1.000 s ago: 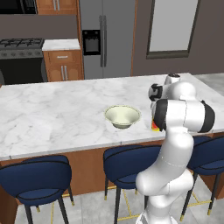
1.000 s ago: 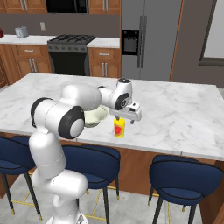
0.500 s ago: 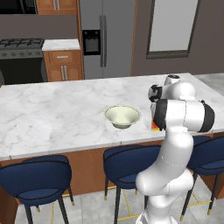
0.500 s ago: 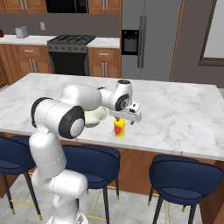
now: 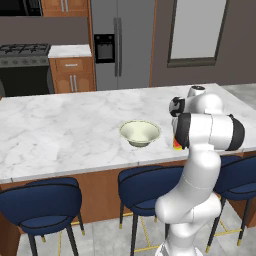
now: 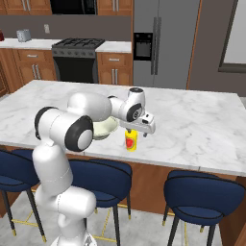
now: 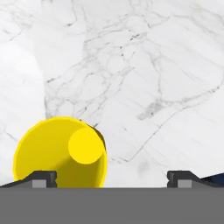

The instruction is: Place the cup inside the bowl on the dining table and move the bowl to any counter.

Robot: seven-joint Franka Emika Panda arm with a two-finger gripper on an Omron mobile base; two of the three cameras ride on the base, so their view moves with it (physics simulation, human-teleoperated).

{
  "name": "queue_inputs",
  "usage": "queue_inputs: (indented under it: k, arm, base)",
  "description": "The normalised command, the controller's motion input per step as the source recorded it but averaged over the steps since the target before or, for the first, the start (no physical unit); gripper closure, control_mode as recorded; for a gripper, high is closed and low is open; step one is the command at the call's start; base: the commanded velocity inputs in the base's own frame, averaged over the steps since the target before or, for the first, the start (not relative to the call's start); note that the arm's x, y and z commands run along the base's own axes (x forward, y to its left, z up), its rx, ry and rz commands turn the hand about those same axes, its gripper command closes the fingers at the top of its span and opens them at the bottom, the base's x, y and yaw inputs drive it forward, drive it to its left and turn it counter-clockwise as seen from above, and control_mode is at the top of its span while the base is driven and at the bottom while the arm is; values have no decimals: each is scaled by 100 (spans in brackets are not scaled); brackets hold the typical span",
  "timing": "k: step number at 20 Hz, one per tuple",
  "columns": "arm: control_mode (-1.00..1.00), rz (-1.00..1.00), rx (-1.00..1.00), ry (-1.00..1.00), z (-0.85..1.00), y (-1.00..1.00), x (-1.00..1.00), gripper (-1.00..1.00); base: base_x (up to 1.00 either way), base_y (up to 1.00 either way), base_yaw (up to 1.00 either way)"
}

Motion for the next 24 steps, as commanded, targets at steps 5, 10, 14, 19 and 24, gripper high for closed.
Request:
queue_inputs:
  k: [5, 10, 14, 19, 24]
  arm:
    - [-100, 0, 0, 0, -3, 0, 5, -100]
    - [-100, 0, 0, 0, -6, 1, 8, -100]
    - [-100, 0, 0, 0, -10, 0, 6, -100]
    - [-100, 0, 0, 0, -15, 0, 9, -100]
    - [-100, 0, 0, 0, -19, 0, 8, -100]
  base:
    - [0, 0, 0]
    - [0, 0, 0]
    - [0, 0, 0]
    - [0, 0, 0]
    - [0, 0, 0]
